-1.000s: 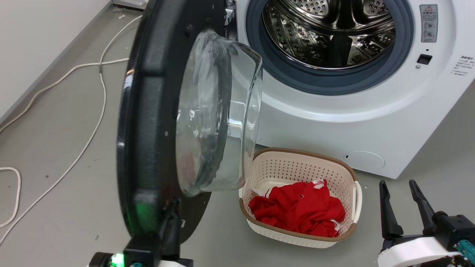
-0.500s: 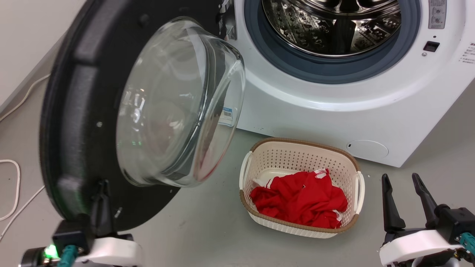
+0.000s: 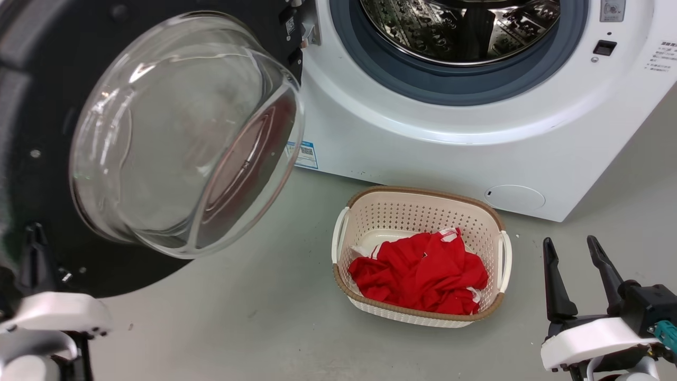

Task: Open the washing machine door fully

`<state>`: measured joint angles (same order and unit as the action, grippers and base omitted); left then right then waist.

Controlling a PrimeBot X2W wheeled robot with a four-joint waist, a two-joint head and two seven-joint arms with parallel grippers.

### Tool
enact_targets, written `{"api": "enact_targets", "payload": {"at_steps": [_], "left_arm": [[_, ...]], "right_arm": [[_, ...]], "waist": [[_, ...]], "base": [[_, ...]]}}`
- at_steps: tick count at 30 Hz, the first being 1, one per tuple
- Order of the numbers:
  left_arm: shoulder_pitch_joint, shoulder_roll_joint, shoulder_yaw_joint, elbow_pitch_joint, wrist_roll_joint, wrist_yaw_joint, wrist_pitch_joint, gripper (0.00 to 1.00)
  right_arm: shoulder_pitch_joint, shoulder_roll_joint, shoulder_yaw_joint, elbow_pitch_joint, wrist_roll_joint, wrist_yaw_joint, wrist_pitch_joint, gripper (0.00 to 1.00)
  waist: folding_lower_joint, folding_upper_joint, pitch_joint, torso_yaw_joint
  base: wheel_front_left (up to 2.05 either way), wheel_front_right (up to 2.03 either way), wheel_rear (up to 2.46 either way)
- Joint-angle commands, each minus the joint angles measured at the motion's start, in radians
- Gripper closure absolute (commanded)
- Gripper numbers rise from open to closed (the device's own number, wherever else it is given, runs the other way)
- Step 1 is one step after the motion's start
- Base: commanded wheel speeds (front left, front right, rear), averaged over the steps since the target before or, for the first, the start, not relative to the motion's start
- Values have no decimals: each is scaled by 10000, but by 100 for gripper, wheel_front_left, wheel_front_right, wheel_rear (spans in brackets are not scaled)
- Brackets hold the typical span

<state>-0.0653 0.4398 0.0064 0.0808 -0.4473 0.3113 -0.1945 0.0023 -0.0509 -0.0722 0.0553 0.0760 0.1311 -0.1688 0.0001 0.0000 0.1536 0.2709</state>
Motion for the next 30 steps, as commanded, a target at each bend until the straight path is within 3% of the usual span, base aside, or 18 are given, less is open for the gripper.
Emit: {"api": "enact_targets", "payload": {"at_steps": [1,8,13,24,25,26,27,28,30], "left_arm": [[-275,173,169,270,-126,-93,-96,100],[-943,493,633,1615,-470,-525,-412,100],[-1009,423,649,1965,-399,-610,-550,100],[433,-313,153,458,529,-283,-712,98],[536,-367,144,289,586,-237,-715,67],[615,-441,130,90,674,-204,-720,50],[615,-441,130,90,674,-204,-720,50],[670,-500,90,-74,736,-209,-721,1],[813,-675,-58,-421,956,-130,-724,0]], "right_arm": [[-121,15,14,-73,-64,-7,2,0],[-130,15,54,-61,-24,-7,18,0],[-43,15,77,42,30,-7,-39,0],[205,15,79,225,243,-7,-156,0],[205,15,86,225,256,-7,-142,0],[205,15,87,206,250,-7,-145,0],[205,15,87,206,250,-7,-145,0],[209,15,90,184,236,-7,-143,0],[203,15,95,155,217,-7,-127,0]], "waist": [[-1,0,12,-31],[-1,0,-2,-181],[-1,0,-150,-294],[-1,0,-710,-541],[-1,0,-752,-548],[-1,0,-792,-556],[-1,0,-792,-556],[-1,0,-815,-563],[-1,0,-880,-591]], "base": [[0,0,0],[0,0,0],[0,0,0],[0,0,0],[0,0,0],[0,0,0],[0,0,0],[0,0,0],[0,0,0]]}}
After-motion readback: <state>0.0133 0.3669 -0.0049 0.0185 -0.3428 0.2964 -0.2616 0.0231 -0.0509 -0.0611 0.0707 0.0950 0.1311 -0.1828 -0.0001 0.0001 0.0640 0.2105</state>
